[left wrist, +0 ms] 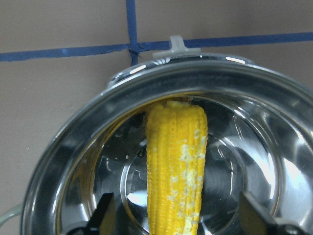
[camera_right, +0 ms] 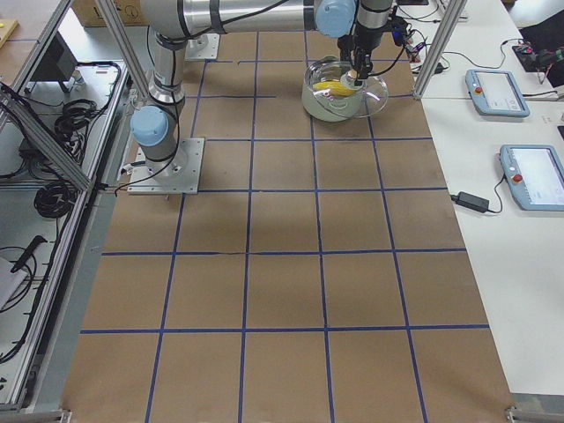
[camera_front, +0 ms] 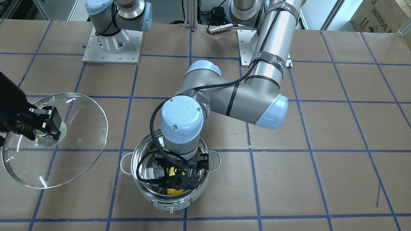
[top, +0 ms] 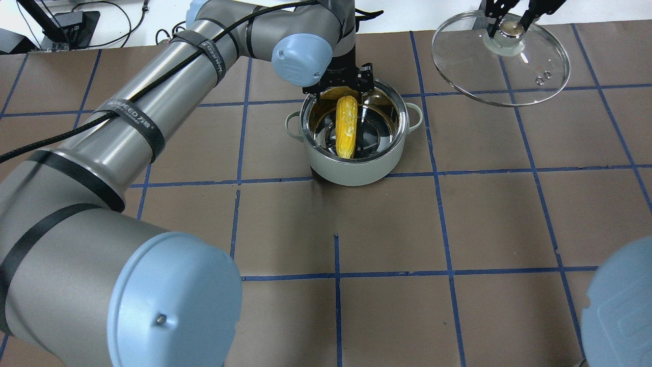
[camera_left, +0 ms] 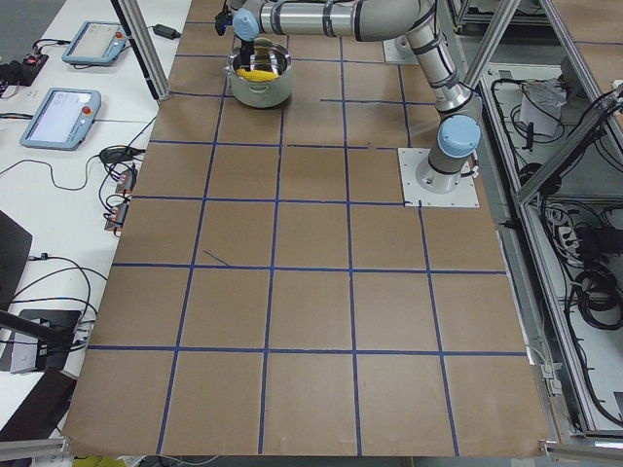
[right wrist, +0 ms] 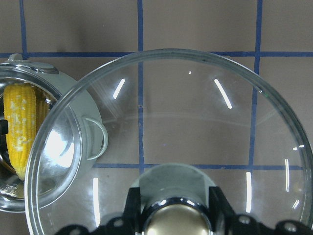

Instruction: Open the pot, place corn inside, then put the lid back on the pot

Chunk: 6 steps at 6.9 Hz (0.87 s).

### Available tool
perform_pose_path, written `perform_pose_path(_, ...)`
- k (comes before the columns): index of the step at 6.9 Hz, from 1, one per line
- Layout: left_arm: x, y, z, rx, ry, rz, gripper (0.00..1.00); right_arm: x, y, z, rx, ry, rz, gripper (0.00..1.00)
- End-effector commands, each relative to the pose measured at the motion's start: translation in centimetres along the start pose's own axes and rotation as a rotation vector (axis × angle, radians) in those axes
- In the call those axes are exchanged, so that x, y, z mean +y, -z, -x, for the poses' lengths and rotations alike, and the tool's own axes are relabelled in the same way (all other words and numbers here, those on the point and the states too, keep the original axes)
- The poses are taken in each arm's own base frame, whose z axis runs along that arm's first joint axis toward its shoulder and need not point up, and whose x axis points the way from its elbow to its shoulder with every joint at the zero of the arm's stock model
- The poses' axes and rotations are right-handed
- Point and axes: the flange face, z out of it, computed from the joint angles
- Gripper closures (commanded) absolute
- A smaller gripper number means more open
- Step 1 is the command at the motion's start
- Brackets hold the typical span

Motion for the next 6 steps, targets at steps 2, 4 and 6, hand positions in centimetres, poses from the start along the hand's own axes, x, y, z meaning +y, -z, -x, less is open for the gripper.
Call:
perform_pose_path(2, 2.4, 10.4, 9.7, -0.014, -0.003, 0.055, 0.00, -0.2, 0.5, 3.5, 0.016, 0.034, -0.049, 0.94)
perform_pose_path(4, 7.8, 15.3, 16.9, -0.013, -0.026, 0.096, 0.00, -1.0, -2.1, 10.9, 0.048, 0.009, -0.082, 0.94)
perform_pose_path(6, 14.7, 18.9, 23.3, -0.013, 0.012, 0.057, 0.00, -1.3, -6.4, 18.4, 0.048, 0.016, -0.082, 0.94)
